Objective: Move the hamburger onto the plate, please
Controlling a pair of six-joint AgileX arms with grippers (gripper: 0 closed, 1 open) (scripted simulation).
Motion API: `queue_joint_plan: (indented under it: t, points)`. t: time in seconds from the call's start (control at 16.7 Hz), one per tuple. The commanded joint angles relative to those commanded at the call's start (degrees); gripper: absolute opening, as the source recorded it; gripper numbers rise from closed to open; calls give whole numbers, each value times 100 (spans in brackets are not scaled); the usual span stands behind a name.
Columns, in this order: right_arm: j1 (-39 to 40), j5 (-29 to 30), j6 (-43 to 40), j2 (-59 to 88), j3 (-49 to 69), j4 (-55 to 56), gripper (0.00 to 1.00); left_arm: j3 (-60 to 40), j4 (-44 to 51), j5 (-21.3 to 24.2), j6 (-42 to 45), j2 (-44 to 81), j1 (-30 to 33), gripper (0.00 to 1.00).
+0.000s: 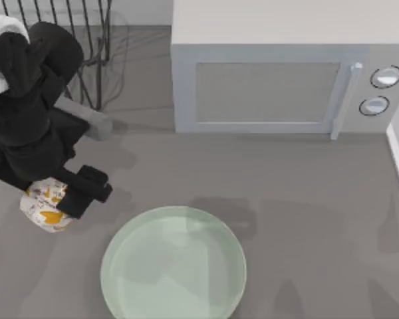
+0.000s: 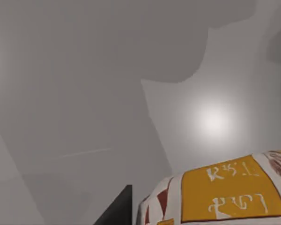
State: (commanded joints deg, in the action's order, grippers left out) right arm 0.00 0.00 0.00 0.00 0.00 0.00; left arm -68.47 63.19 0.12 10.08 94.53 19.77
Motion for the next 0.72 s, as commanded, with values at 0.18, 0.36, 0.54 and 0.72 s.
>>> queue_joint_plan:
  t: [0.18, 0.36, 0.54, 0.72]
  points:
    - [0, 0, 0, 0, 0, 0, 100, -326, 93, 7, 979, 393, 774, 0]
    - [0, 0, 0, 0, 0, 0, 100, -643, 171, 22, 2191, 798, 1653, 0]
    - [0, 0, 0, 0, 0, 0, 100, -910, 184, 30, 3152, 1086, 2438, 0]
    - [0, 0, 0, 0, 0, 0, 100, -1052, 169, 27, 3583, 1211, 2846, 0]
